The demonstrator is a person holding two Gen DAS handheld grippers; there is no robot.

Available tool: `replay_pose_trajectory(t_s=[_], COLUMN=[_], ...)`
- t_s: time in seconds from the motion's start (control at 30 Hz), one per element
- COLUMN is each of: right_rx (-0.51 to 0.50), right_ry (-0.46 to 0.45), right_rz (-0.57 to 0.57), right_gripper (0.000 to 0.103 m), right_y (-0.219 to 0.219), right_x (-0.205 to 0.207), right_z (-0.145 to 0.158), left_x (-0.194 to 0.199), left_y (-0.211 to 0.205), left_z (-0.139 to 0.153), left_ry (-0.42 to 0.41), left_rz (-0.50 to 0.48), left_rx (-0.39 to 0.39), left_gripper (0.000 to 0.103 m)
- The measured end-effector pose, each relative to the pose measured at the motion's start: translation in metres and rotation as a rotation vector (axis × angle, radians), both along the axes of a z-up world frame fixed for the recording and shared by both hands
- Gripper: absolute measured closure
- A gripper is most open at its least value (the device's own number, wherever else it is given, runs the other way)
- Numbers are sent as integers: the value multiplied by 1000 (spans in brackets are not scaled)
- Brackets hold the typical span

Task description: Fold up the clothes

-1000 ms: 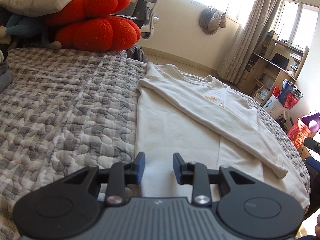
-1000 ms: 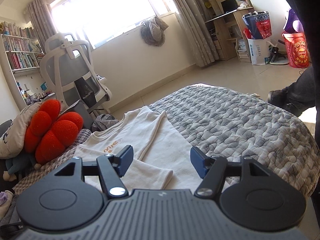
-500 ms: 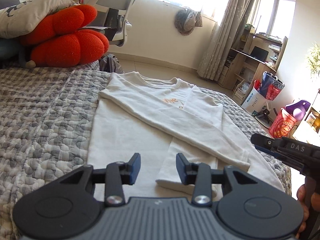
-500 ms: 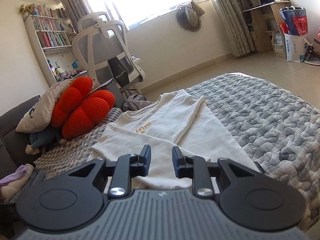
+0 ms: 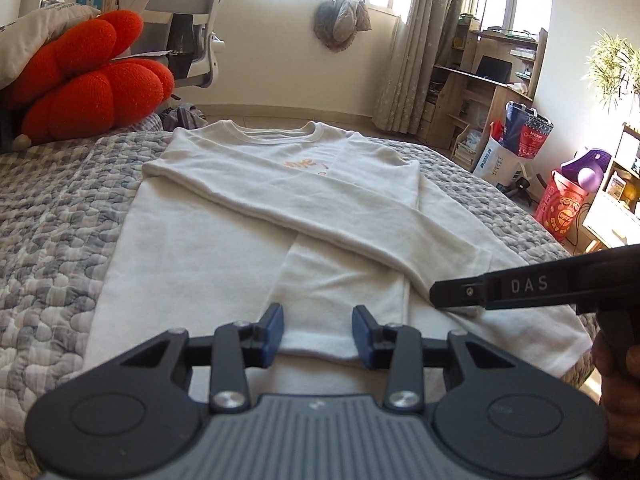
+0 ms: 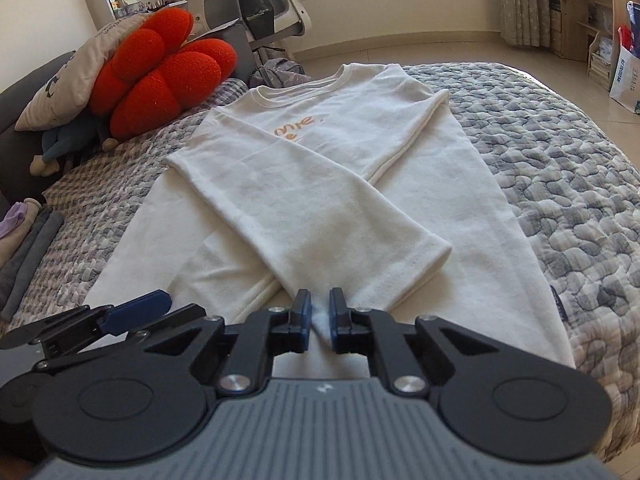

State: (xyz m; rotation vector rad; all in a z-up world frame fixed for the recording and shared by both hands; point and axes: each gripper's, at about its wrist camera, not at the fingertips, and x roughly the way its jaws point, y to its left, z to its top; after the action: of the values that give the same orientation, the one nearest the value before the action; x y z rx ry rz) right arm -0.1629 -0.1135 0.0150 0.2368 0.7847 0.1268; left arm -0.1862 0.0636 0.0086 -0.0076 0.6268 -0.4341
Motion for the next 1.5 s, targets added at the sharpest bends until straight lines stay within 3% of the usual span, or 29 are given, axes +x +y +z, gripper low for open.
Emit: replay_pose_trajectory(t_s=[0.17, 0.47, 0.67, 0.7, 0.83, 1.0, 1.1, 1.27, 1.5], right_rx=[49, 23, 63, 64, 137, 208, 215, 239, 291], right_ry=[8, -2, -5, -24, -66, -57, -52, -36, -26], right_rz=[20, 51, 15, 5, -80, -184, -226, -273, -254], right_gripper=[95, 94, 86, 80, 80, 78, 78, 76, 67], right_y=[-10, -15, -33, -37, -62, -91, -103, -120, -130], right_x=[-1, -17, -34, -40, -59, -74, -81, -95, -109], right_z=[-1, 5, 7, 9, 11, 5, 0, -9, -20], left_x=[-5, -11, -22, -26, -35, -42, -48, -51, -47], left_y=[4, 19, 47, 55, 90, 134, 146, 158, 152], left_z=[1, 4, 10, 11, 14, 8, 7, 2, -6], left_ry=[-13, 23, 68, 72, 105, 182, 190, 219, 249], left_rz=[-5, 7, 41, 45, 96, 171, 206, 196, 173], left_rx=[5, -14, -43, -57, -117, -236, -228, -295, -331], left_gripper=[64, 64, 63, 63, 62, 63, 63, 63, 59])
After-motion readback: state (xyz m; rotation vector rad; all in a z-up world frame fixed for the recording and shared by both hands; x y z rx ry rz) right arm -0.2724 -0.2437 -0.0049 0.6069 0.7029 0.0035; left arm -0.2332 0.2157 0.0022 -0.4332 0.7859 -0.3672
